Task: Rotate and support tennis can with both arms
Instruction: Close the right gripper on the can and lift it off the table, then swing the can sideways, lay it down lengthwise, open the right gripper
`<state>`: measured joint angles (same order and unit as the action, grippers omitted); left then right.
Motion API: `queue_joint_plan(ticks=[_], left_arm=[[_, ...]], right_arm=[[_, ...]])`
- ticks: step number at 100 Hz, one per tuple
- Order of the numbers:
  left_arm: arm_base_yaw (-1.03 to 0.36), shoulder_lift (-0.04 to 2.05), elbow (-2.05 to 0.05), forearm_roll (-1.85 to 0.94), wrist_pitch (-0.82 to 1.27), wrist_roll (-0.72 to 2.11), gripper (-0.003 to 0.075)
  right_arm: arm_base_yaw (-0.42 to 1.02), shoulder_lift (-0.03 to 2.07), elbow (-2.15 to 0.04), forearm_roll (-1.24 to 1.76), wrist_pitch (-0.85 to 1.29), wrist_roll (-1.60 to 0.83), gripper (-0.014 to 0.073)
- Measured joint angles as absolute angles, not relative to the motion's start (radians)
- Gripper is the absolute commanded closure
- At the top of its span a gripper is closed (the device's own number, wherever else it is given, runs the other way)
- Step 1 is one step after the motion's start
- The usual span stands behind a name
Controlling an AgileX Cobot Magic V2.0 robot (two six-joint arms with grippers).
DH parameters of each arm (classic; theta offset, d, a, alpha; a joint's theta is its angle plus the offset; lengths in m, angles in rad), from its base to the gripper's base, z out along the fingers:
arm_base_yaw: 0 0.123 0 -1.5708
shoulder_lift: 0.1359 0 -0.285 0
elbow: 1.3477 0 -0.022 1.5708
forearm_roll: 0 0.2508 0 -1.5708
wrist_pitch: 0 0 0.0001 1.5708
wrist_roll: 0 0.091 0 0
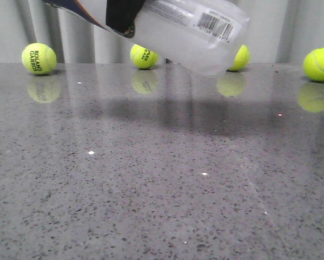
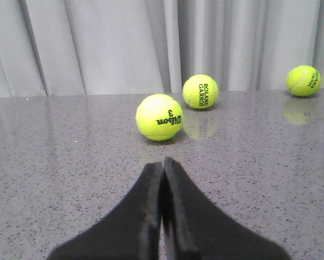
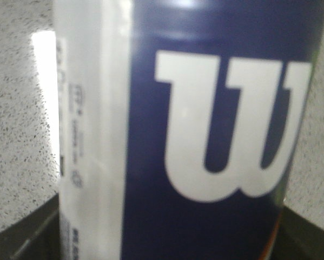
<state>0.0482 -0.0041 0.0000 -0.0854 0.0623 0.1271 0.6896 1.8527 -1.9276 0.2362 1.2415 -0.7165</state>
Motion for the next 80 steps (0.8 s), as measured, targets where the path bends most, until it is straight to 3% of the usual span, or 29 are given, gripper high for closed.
queue_joint_plan(ticks=[65, 72, 80], left_arm=[[0.048, -0.004, 0.0, -0.085, 0.062, 0.127, 0.074], [0.048, -0.004, 0.0, -0.085, 0.062, 0.127, 0.074], [0.048, -0.004, 0.0, -0.085, 0.062, 0.127, 0.074]], right_arm=[[0.741, 2.012, -1.929, 0.077, 1.245, -0.986, 0.0144], [0.745, 2.023, -1.929, 0.077, 1.244, -0.991, 0.011], [0.749, 2.035, -1.929, 0.077, 1.244, -0.993, 0.0004]])
